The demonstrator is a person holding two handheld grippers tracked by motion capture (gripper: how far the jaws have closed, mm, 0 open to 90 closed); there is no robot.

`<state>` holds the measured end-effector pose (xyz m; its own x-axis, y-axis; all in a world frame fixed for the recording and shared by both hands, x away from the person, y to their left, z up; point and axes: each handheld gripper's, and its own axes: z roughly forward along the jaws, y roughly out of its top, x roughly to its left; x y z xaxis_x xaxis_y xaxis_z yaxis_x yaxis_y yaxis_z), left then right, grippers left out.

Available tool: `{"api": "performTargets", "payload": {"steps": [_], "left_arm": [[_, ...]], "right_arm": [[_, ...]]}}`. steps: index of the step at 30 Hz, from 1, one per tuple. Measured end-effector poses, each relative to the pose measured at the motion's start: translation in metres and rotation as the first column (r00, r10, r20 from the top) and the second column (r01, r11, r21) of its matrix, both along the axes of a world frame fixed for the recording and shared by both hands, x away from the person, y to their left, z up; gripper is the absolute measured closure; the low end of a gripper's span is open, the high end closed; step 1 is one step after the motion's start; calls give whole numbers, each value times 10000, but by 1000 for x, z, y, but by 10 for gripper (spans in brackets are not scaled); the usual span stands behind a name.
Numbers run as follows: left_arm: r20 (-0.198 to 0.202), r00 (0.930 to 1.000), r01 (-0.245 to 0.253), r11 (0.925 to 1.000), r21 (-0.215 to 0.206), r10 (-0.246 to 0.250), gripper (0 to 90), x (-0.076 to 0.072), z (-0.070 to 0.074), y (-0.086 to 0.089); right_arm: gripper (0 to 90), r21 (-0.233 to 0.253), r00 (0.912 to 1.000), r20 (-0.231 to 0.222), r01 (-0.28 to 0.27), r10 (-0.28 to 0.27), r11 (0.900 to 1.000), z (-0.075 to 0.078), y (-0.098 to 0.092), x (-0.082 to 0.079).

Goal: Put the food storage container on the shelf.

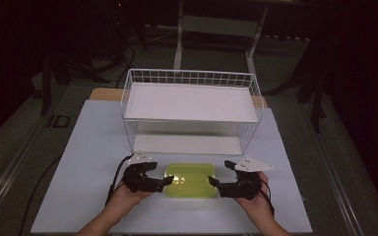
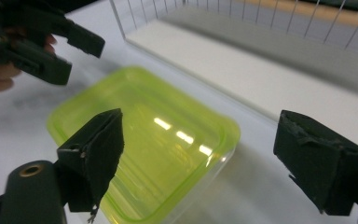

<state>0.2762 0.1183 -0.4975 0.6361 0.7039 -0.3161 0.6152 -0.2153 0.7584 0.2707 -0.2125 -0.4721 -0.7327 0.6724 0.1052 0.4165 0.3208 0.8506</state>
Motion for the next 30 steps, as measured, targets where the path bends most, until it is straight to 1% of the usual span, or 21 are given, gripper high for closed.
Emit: {"api": "performTargets", "payload": {"steps": [1,2,3,6,7,8,9,10,13,16,17,19,20,21,22,23,24,25,27,28,30], "left_arm": [[-196,9997,-118,9999,123,121,154,1,-2,-1],[-281,9995,-150,9997,176,155,183,1,-3,-1],[-376,9991,-205,9993,308,217,205,1,-6,-2],[-604,9980,-184,9996,235,198,298,1,-9,-2],[-699,9974,-176,9997,144,186,327,1,-11,-2],[-789,9967,-188,9998,99,195,378,1,-12,-3],[-863,9961,-173,9998,88,180,407,2,-14,-3],[-946,9954,-137,9999,76,144,443,2,-15,-3],[-1120,9937,-16,9999,-147,0,508,2,-18,-4],[-900,9959,-40,10000,25,42,568,-1,-16,-7],[-852,9963,-102,9999,79,108,569,-2,-17,-7],[-839,9965,-47,10000,-81,40,604,-3,-17,-7],[-853,9963,-84,9999,-81,77,611,-4,-17,-7],[-833,9965,-71,9999,-93,63,616,-5,-16,-8],[-793,9968,-65,9999,-89,57,621,-6,-16,-8],[-819,9966,-98,9999,-128,87,622,-6,-16,-8],[-836,9965,-91,9998,-155,78,628,-7,-16,-8],[-719,9974,-66,9999,-131,56,630,-8,-16,-8],[-673,9977,-50,9999,-131,41,634,-9,-16,-8],[-585,9983,-65,9999,-137,57,639,-11,-16,-8],[-597,9982,-119,9998,-142,111,645,-13,-16,-8]], "right_arm": [[167,-73,10000,-64,58,-59,10000,-3,1,0],[195,-115,9998,-181,17,-19,9999,-6,2,1],[195,-103,9996,-298,4,-7,9999,-8,3,2],[222,-245,9990,-433,69,-79,9997,-14,6,2],[233,-271,9987,-486,117,-130,9996,-15,6,2],[239,-296,9980,-626,104,-123,9995,-18,7,2],[242,-351,9974,-699,132,-156,9993,-20,8,3],[288,-389,9966,-794,183,-213,9991,-22,8,2],[323,-508,9943,-973,389,-437,9979,-25,9,2],[374,-627,9910,-1204,516,-589,9967,-27,9,3],[376,-663,9903,-1238,556,-635,9962,-28,9,3],[406,-776,9873,-1393,663,-767,9948,-30,9,4],[413,-740,9847,-1547,699,-807,9948,-31,9,4],[425,-746,9834,-1596,745,-857,9944,-32,8,5],[459,-653,9809,-1766,706,-811,9954,-32,8,6],[475,-610,9799,-1842,661,-763,9959,-32,7,6],[506,-659,9797,-1830,704,-815,9953,-31,7,5],[533,-652,9801,-1838,642,-752,9958,-30,7,5],[551,-643,9804,-1828,625,-734,9960,-29,7,4],[575,-582,9790,-1905,628,-728,9963,-28,6,4],[587,-461,9757,-2062,659,-740,9968,-28,6,4]]}}
